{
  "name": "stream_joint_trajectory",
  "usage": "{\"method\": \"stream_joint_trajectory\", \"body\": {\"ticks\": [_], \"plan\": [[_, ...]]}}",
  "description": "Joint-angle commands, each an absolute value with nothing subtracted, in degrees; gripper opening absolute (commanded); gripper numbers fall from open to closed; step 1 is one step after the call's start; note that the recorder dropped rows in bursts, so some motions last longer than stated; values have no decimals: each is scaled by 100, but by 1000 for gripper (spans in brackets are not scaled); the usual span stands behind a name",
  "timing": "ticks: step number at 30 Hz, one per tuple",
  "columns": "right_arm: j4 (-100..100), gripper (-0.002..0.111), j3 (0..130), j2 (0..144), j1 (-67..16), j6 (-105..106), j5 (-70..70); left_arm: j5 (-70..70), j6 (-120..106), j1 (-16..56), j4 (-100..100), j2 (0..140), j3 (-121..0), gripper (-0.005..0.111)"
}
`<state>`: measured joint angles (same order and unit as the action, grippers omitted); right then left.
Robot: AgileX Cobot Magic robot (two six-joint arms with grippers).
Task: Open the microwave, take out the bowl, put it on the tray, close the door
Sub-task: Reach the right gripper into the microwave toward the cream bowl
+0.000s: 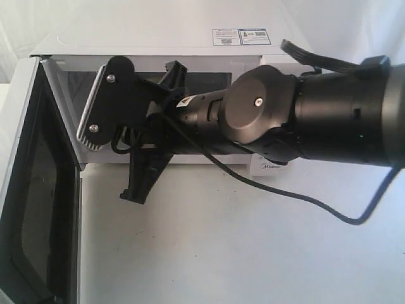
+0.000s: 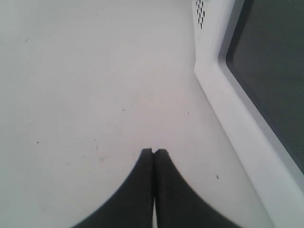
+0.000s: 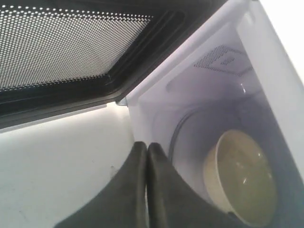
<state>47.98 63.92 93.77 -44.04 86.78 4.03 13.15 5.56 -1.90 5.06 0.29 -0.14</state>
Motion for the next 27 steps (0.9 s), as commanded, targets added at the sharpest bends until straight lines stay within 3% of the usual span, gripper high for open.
{"method": "stream_joint_trajectory", "body": {"ticks": [1, 11, 19, 27], "plan": [[4772, 0, 6811, 9782, -4380, 9043, 475, 1328, 560, -209, 553, 0, 0, 0], [3199, 0, 7327, 10629, -4380, 8353, 1280, 1328, 560, -209, 553, 0, 0, 0], [-472, 0, 7340, 10757, -4393, 4126, 1476, 1328, 560, -209, 553, 0, 0, 0], [-5069, 0, 7362, 10888, -4833, 60, 2882, 1328, 560, -209, 553, 0, 0, 0]]}}
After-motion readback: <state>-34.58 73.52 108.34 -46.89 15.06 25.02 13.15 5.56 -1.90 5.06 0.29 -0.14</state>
